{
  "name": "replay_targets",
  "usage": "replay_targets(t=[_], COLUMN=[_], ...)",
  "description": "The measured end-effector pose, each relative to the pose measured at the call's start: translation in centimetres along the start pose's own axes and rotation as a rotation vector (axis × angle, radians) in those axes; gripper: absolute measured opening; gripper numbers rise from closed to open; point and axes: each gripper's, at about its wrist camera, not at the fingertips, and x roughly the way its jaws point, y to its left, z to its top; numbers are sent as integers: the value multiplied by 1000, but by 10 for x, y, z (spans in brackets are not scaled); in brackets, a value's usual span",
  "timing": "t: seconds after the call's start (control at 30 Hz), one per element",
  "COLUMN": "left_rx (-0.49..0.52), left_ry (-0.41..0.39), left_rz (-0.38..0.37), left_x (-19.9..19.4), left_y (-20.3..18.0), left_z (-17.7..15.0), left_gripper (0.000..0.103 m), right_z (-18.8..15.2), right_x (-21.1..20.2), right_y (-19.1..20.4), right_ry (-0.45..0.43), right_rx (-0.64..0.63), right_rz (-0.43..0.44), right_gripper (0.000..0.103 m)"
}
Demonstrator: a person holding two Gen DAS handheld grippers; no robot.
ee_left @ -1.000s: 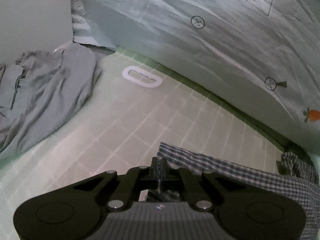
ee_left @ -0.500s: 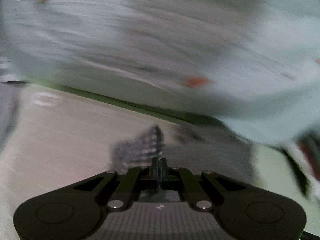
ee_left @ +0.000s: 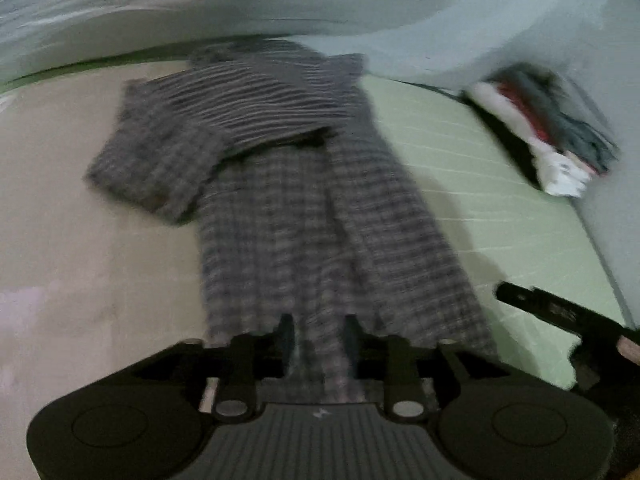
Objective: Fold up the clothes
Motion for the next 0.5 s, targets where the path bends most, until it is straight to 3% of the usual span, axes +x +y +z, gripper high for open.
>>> replay_targets(t=[0.07,0.2,0.3,0.5], left_rx=[-41,-120,-154,-202], left_ry=[-11,-9,-6,-28], left_rz=[37,102,149,210], left_x=[-9,-26,-39,-59], left_y=[8,24,33,50], left_z=[-9,-33,-50,-66], left_gripper=[43,47,50,56], right_z=[-5,-11,-8,-1], right_x=[-1,-1,1,5], right_y=[2,9,22,50], right_ry=[10,23,10,-23], right_rx=[-21,-68,-99,-159], right_rz=[9,37,67,130], right_gripper=[89,91,100,103])
